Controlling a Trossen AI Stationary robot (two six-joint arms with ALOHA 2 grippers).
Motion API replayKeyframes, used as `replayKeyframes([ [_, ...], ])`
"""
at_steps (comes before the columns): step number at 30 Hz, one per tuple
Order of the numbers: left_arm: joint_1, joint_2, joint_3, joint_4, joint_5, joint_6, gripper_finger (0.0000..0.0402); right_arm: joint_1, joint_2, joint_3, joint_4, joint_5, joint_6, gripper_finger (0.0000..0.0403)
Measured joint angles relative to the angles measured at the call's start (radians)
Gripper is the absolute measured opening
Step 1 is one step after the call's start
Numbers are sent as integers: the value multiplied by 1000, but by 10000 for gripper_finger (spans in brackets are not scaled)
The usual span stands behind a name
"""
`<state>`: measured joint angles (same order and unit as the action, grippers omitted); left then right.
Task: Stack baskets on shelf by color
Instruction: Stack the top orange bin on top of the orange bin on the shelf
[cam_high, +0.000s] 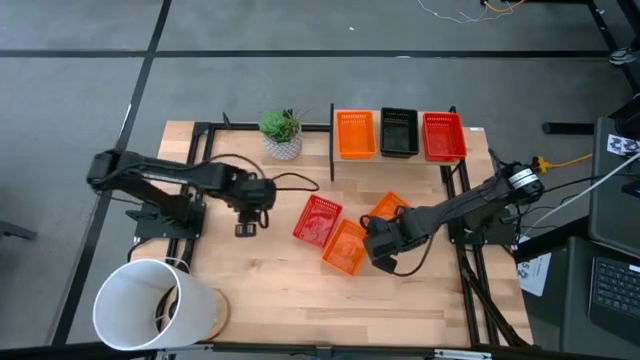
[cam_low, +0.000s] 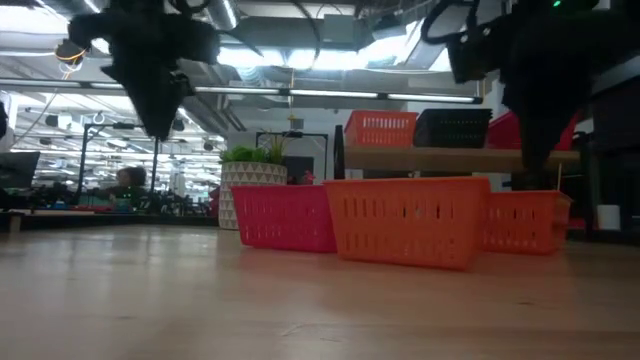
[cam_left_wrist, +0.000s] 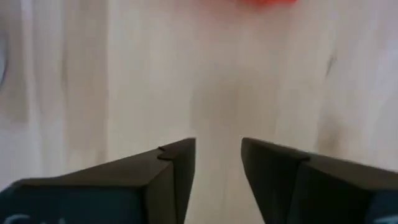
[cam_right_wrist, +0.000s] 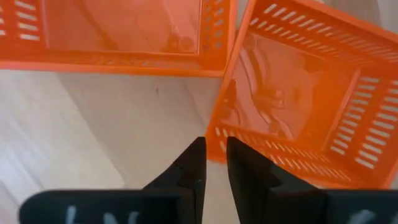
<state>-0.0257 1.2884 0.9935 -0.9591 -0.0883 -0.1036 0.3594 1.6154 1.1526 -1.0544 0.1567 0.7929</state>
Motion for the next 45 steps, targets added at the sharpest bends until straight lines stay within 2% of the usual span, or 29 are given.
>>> replayKeyframes([
  [5,0,-160,-171,255,-7,31,123,-36,40,0,-3,-3,-20,64],
  [7,1,-219,-227,288,-12,31,123,-44,52,0,6,-6,-23,64],
  [9,0,-243,-264,388,-13,30,123,-49,57,0,16,-20,-41,64],
  [12,1,-289,-316,418,-17,25,123,-50,62,2,47,-27,-42,64],
  [14,1,-293,-326,468,-18,25,123,-50,71,0,31,-24,-43,64],
  [19,1,-301,-335,466,-33,24,123,-50,107,-25,63,-22,-41,64],
  [25,1,-300,-334,492,-33,28,123,-50,122,-141,238,-19,-16,64],
  [29,1,-301,-334,498,-33,28,123,-50,120,-199,271,-15,-12,54],
  [33,1,-301,-334,500,-33,28,123,-47,116,-206,253,-19,-17,9],
  [39,1,-300,-334,503,-33,28,123,-1,118,-122,114,-19,-8,2],
  [45,1,-300,-334,505,-33,28,123,71,118,44,-147,87,75,1],
])
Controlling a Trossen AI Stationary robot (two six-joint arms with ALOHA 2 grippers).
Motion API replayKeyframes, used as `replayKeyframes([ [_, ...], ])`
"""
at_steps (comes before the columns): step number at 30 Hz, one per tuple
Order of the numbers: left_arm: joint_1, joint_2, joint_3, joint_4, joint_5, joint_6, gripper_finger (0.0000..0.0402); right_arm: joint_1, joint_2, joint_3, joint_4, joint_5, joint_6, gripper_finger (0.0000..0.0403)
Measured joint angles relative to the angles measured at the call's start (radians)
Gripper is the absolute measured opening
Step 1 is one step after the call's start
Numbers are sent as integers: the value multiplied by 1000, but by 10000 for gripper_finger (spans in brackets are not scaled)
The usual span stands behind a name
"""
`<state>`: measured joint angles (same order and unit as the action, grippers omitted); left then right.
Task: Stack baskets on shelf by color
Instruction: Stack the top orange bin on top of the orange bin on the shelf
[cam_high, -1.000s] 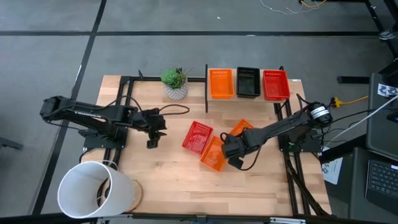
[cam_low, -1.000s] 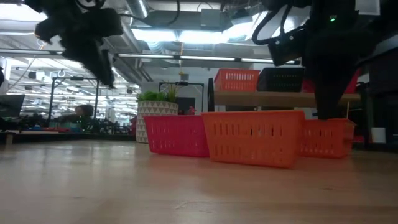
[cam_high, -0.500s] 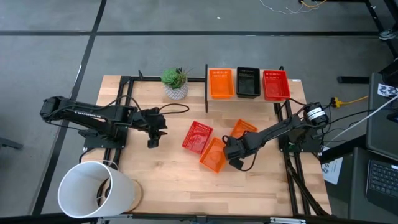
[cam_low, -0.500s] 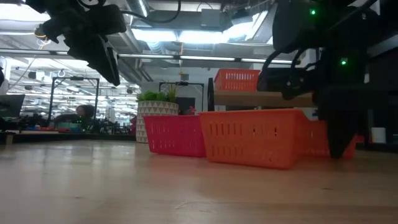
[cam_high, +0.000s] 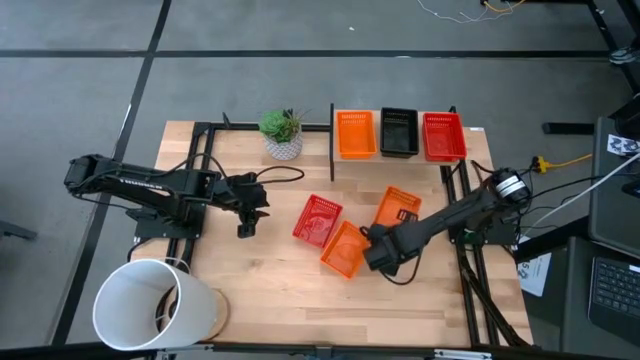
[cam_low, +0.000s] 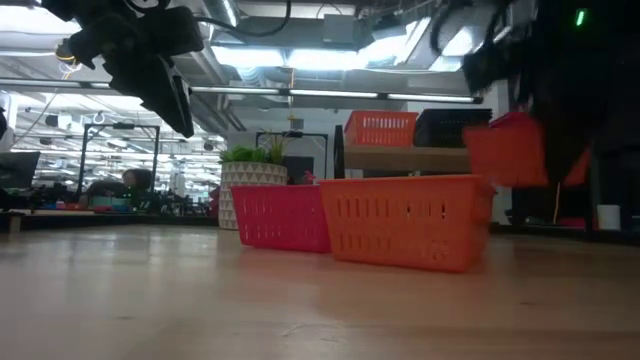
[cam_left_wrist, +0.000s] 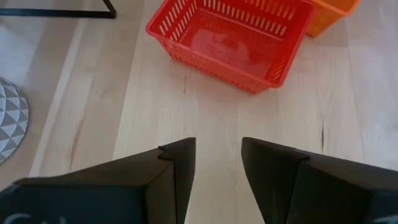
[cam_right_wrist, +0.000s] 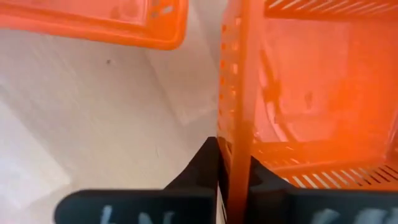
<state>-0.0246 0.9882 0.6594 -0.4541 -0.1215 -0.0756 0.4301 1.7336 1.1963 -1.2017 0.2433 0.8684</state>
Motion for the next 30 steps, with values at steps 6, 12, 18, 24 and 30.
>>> replayKeyframes([
  [6,0,0,0,0,-9,7,123,66,-1,181,-107,167,-42,1],
  [12,-3,0,0,0,-88,29,123,46,-1,358,-191,495,-211,0],
  [18,-3,0,0,0,-88,62,123,-112,-2,532,-211,649,-498,0],
  [24,-3,-1,-2,-92,-22,61,123,-359,-2,666,-136,592,-787,0],
  [30,-3,-86,-135,-83,14,-68,125,-561,-2,703,-68,309,-1059,0],
])
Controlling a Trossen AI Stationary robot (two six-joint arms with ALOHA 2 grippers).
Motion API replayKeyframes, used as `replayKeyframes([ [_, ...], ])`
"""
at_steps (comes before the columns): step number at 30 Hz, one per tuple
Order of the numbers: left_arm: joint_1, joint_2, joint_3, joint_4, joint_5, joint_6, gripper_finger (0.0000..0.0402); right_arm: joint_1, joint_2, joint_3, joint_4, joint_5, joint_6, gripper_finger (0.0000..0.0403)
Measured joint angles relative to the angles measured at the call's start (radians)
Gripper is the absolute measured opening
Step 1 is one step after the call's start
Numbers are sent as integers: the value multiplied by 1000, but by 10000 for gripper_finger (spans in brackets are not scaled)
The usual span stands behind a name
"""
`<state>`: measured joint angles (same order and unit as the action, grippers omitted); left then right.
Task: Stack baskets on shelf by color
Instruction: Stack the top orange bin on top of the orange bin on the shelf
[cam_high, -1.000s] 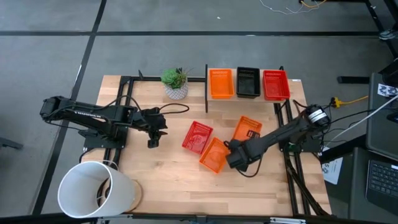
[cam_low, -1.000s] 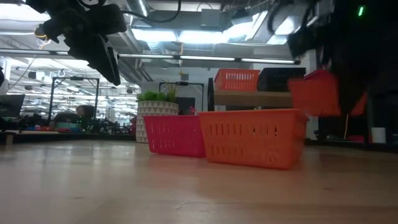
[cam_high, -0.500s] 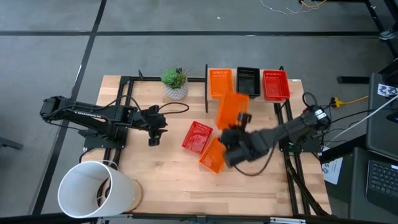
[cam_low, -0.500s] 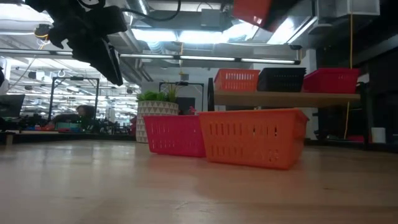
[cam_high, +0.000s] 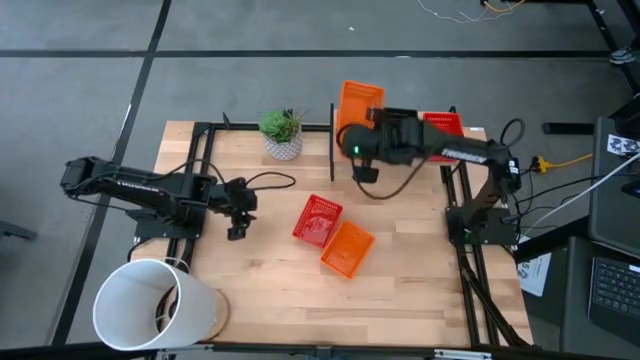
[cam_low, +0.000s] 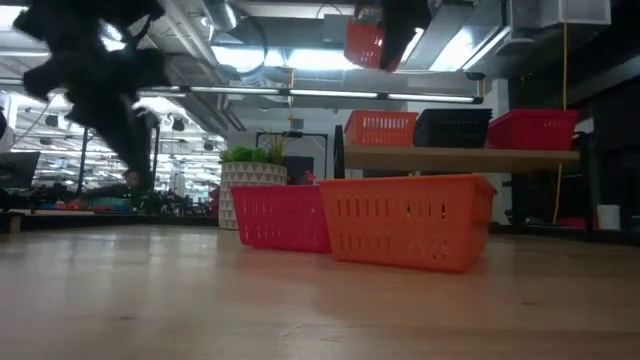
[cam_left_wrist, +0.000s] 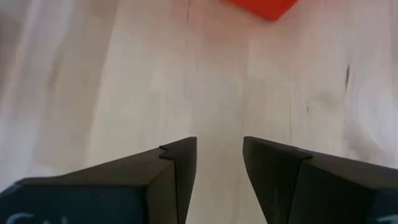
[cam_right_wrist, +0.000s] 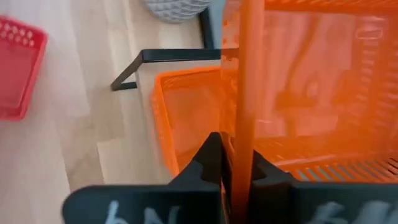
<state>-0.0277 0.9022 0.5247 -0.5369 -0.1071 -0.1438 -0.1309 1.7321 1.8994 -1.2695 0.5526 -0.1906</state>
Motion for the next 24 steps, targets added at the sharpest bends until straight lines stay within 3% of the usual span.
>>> replayKeyframes([
  [5,0,-139,-166,201,20,-62,125,-116,0,-10,27,-196,-103,0],
  [8,0,-229,-243,342,29,-49,125,-156,0,-10,29,-258,-131,0],
  [10,0,-298,-275,378,28,-33,125,-177,0,-10,26,-273,-160,0],
  [14,0,-434,-322,404,28,-33,125,-208,16,-12,19,-413,-249,0],
  [24,-45,-701,-477,594,28,23,125,-243,30,-12,-69,-466,-265,0],
])
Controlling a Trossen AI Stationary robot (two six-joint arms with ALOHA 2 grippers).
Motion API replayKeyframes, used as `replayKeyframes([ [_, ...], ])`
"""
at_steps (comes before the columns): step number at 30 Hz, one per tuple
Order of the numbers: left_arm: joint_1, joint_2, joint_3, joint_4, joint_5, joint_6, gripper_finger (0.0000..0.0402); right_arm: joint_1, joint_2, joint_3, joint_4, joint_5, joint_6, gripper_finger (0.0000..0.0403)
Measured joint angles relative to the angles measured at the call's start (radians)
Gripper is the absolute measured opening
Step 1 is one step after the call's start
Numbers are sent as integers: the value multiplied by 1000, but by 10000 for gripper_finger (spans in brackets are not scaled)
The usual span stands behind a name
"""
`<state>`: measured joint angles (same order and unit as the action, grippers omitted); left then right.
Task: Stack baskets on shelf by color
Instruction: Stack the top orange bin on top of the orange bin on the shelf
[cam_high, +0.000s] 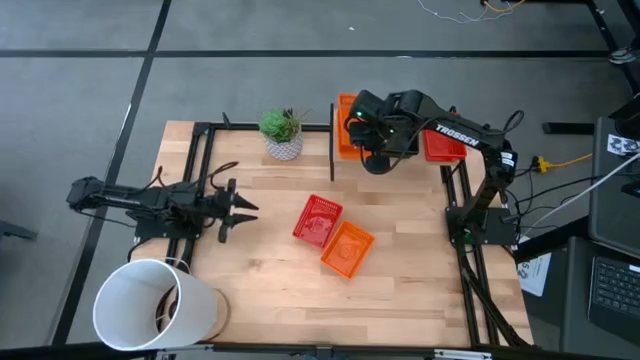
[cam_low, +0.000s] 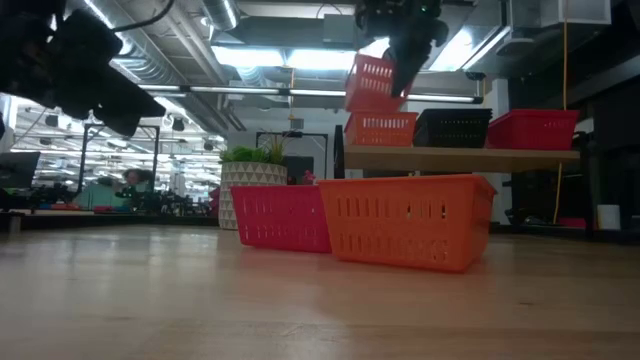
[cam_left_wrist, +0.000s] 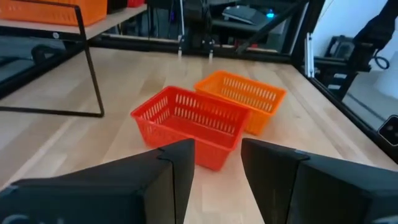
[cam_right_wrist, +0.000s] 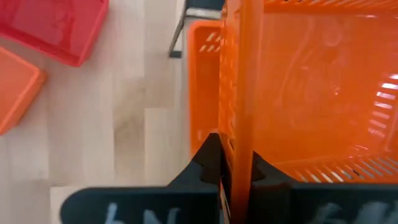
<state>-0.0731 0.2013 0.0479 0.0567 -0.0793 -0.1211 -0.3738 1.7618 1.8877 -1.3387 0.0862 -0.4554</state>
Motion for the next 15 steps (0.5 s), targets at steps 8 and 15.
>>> replayKeyframes([
  [8,0,-97,-40,-8,4,-4,125,-19,19,2,-6,-66,-3,0],
  [15,0,-104,-40,-37,47,-86,125,-22,39,1,-11,-72,0,0],
])
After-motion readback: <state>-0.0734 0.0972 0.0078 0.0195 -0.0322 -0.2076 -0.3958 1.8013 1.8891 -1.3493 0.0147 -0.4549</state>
